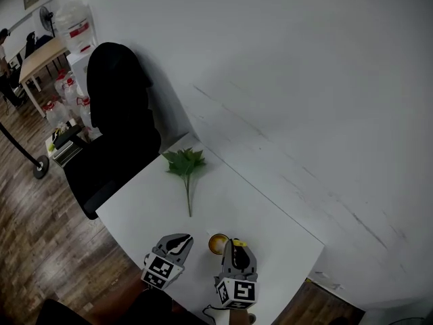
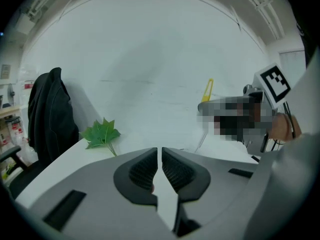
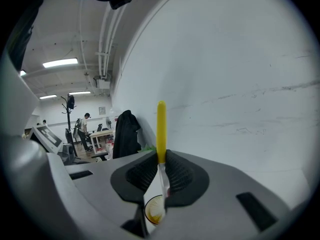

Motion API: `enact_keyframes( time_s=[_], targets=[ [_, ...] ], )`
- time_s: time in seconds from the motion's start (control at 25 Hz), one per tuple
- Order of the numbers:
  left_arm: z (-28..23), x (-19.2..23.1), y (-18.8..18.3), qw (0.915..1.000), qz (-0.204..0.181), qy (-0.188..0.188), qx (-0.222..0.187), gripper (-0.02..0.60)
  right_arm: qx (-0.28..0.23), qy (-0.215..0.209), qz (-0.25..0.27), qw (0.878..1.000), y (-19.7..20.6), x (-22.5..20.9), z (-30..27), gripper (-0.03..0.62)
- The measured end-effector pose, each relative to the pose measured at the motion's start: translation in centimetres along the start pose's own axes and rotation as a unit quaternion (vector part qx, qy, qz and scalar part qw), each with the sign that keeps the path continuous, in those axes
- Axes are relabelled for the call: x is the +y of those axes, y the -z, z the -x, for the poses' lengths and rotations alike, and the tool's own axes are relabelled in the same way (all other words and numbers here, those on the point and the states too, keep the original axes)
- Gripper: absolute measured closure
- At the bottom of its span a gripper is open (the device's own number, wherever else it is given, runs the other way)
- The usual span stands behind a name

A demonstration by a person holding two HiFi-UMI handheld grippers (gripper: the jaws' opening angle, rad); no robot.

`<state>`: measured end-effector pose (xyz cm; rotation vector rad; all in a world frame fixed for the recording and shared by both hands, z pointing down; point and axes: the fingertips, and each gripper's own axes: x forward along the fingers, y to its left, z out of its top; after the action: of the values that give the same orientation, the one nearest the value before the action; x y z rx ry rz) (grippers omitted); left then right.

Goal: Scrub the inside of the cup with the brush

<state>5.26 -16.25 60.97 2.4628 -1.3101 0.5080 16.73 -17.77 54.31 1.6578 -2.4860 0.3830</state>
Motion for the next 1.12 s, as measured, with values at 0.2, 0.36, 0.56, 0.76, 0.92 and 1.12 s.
enact_keyframes(
  time_s=[0.2, 0.36, 0.56, 0.76, 0.92, 1.12],
  targets=[
    [-2.4, -0.7, 1.4, 0.9991, -0.02, 0.029, 0.023, 0.541, 0.0, 0.005, 0.002, 1.0, -0.2, 0.1, 0.0, 0.533],
    [-4.4, -1.2, 2.8, 0.9965, -0.041, 0.056, 0.048, 0.485, 0.001, 0.014, -0.002, 1.0, -0.3, 0.0, -0.2, 0.533],
    [-7.1, -1.2, 5.7, 0.9919, -0.047, 0.081, 0.085, 0.454, 0.003, 0.023, -0.005, 1.0, -0.4, 0.0, -0.4, 0.533],
    [-9.0, -0.9, 6.7, 0.9878, -0.064, 0.093, 0.107, 0.453, 0.007, 0.033, -0.009, 0.999, -0.3, -0.2, -0.6, 0.533],
    [-10.0, -0.6, 7.0, 0.9853, -0.076, 0.103, 0.113, 0.453, 0.01, 0.038, -0.008, 0.999, -0.5, -0.1, -0.8, 0.533],
    [-11.3, -0.8, 7.4, 0.9823, -0.087, 0.12, 0.115, 0.453, 0.011, 0.05, -0.011, 0.999, -0.3, -0.3, -1.0, 0.533]
  ],
)
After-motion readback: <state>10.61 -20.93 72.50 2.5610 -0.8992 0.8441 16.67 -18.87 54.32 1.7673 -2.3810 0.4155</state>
